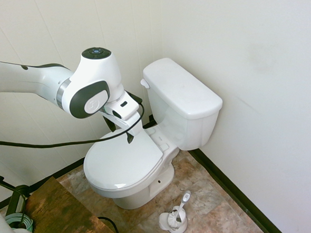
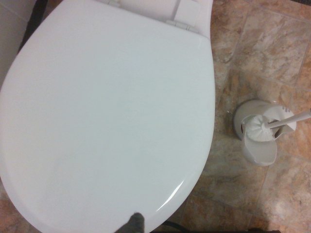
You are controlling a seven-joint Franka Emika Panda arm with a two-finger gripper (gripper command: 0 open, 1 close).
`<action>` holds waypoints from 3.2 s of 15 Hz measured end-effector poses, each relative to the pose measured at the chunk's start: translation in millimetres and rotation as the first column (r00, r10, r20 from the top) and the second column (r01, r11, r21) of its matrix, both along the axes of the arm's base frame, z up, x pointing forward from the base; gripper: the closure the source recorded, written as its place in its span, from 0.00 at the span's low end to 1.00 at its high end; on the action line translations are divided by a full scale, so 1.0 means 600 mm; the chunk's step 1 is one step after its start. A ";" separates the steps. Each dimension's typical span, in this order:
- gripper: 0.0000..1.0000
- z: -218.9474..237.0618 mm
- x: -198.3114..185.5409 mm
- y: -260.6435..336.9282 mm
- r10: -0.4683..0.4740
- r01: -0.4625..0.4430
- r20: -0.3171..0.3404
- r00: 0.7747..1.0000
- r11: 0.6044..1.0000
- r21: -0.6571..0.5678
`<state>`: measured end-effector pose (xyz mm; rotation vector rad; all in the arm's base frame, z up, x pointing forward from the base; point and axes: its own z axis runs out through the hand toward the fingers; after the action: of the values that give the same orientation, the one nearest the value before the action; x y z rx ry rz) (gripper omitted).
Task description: Flush the toilet
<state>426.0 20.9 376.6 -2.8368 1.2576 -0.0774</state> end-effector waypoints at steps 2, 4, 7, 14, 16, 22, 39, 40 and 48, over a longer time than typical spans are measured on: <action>0.00 -0.002 0.003 0.001 0.002 -0.002 -0.003 1.000 1.000 -0.001; 0.00 0.009 0.036 0.010 0.019 -0.019 0.010 1.000 1.000 -0.004; 0.00 0.046 0.134 0.042 0.073 -0.073 0.031 0.997 0.997 0.004; 0.00 0.048 0.318 0.199 0.232 -0.234 0.097 0.968 0.972 0.006; 0.00 0.029 0.375 0.233 0.234 -0.235 0.126 0.964 0.972 -0.006; 1.00 0.022 0.407 0.265 0.263 -0.265 0.147 0.953 0.964 -0.008; 1.00 -0.062 0.560 0.328 0.293 -0.294 0.212 0.932 0.955 -0.029; 1.00 -0.062 0.563 0.327 0.291 -0.292 0.212 0.933 0.956 -0.029; 1.00 -0.075 0.573 0.325 0.273 -0.276 0.198 0.942 0.961 -0.010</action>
<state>769.8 215.6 331.6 -2.8703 0.8128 -0.3277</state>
